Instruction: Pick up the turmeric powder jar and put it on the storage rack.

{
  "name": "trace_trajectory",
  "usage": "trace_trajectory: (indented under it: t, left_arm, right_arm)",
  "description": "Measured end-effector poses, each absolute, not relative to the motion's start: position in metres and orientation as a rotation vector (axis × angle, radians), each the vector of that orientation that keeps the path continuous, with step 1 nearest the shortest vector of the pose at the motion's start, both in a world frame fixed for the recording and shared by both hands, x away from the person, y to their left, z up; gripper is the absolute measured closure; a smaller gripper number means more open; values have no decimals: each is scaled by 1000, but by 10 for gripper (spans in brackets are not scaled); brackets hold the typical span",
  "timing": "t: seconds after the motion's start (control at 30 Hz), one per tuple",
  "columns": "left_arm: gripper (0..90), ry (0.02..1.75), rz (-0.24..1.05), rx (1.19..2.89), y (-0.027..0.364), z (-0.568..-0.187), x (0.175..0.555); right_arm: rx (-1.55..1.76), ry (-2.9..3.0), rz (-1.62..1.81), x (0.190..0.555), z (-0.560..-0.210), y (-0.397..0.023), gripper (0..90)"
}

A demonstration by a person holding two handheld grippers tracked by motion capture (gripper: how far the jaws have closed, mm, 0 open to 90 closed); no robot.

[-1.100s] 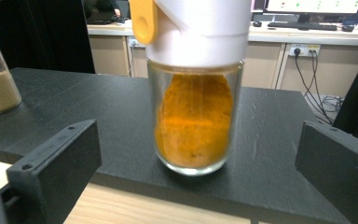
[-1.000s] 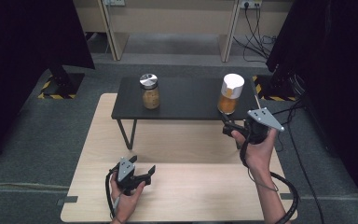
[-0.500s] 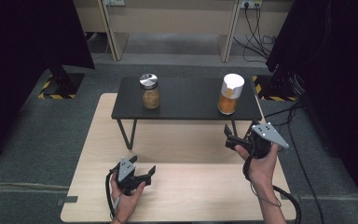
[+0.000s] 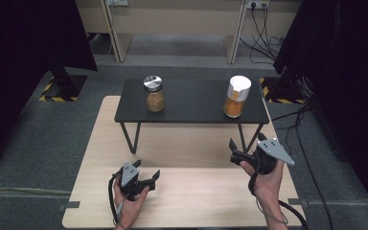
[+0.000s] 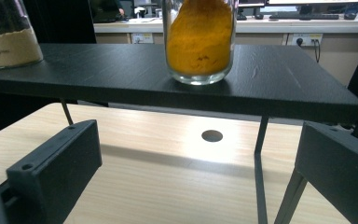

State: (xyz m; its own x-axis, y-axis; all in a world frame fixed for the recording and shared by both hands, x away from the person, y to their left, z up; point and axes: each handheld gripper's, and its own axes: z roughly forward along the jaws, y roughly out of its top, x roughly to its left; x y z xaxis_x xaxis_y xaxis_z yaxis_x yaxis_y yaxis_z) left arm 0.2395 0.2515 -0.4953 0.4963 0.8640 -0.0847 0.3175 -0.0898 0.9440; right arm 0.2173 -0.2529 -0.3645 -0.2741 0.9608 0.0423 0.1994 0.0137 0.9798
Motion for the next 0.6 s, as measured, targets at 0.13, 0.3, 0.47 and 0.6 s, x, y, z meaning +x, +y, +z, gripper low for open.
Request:
trace_trajectory:
  t: [0.13, 0.3, 0.47, 0.6]
  left_arm:
    - [109, 1026, 628, 1653, 251, -495, 239]
    - [109, 1027, 625, 1652, 252, -495, 240]
    - [109, 1029, 623, 1649, 252, -496, 240]
    - [109, 1027, 625, 1652, 252, -495, 240]
  right_arm:
    - [1215, 1566, 1320, 214, -369, -252, 3]
    - [1197, 1569, 1311, 208, -376, -251, 3]
    - [1199, 1569, 1308, 203, -384, -252, 3]
    - [1214, 1569, 1303, 199, -393, -254, 3]
